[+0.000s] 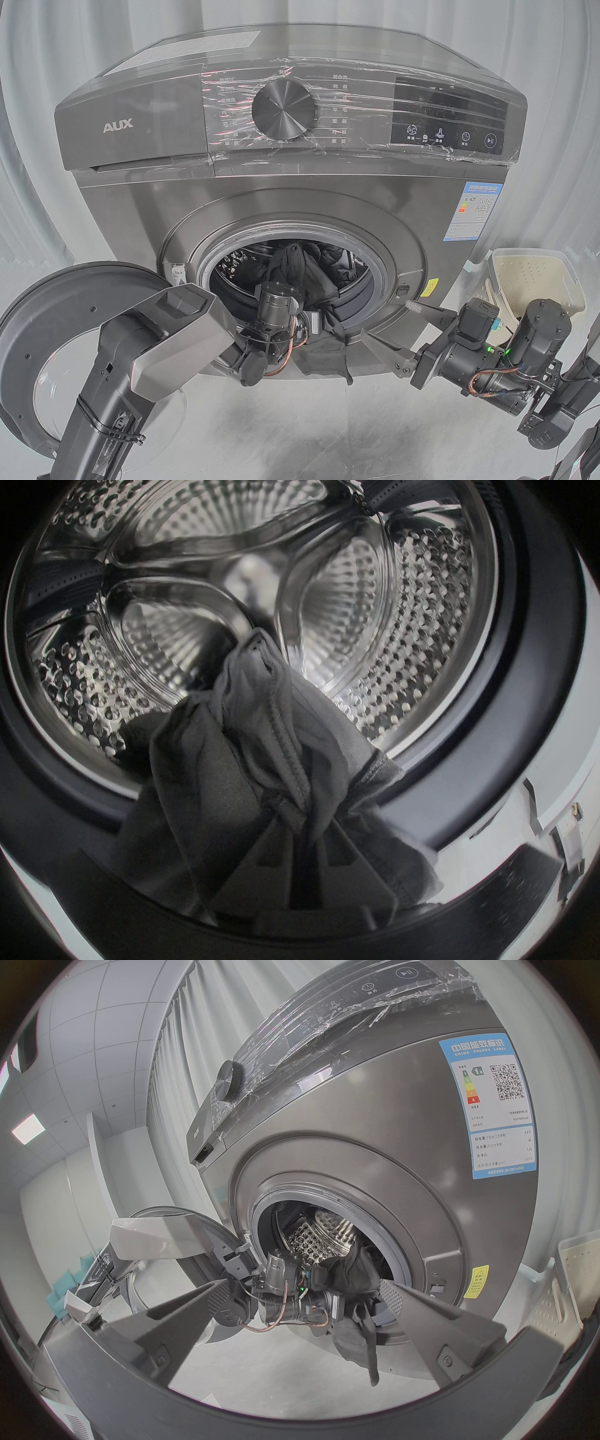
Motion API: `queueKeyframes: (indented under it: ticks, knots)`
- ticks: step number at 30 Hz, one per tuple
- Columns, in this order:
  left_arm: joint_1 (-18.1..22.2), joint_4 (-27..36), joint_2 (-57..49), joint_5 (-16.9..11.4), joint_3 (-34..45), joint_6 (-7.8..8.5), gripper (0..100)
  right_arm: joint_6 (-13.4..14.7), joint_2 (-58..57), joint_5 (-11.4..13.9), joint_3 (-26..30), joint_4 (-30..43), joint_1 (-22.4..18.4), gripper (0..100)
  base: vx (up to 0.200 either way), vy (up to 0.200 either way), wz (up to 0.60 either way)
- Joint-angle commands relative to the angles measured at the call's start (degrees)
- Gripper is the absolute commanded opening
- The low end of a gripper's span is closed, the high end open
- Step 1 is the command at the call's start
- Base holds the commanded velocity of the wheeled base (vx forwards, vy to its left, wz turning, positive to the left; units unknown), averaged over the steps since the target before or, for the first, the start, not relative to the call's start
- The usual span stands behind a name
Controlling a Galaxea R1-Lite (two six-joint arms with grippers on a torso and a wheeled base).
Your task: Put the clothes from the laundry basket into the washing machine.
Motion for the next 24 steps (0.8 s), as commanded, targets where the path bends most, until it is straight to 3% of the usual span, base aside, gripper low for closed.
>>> queueKeyframes:
  ticks: [1, 4, 8, 20, 21, 24]
  knots:
    - [1.61, -0.29, 0.7, 3.55, -6.85, -0.19, 0, -0.01, -0.05, 0.1, -0.01, -0.14, 0.12, 100, 0.0, 0.0, 0.0]
    - [2.58, -1.17, 1.84, 5.13, -11.68, -0.19, 0, -0.01, -0.22, 0.01, -0.1, -0.05, 0.21, 100, 0.0, 0.0, 0.0]
    - [3.19, -2.75, 2.46, 5.13, -15.29, -0.19, 0, -0.01, -0.22, 0.01, -0.1, -0.14, 0.3, 100, 0.0, 0.0, 0.0]
    - [2.58, -4.42, 2.72, 5.13, -13.97, -0.37, 0, -0.01, -0.22, 0.1, -0.01, -0.14, 0.3, 100, 0.0, 0.0, 0.0]
    - [2.49, -5.04, 2.54, 5.13, -13.88, -0.37, 100, 0.16, -0.22, 0.01, -0.01, -0.14, 0.3, 100, 0.0, 0.0, 0.0]
    - [1.79, -6.62, 1.58, 5.13, -13.35, -0.45, 100, 0.25, -0.31, 0.01, 0.26, -0.14, 0.21, 100, 0.0, 0.0, 0.0]
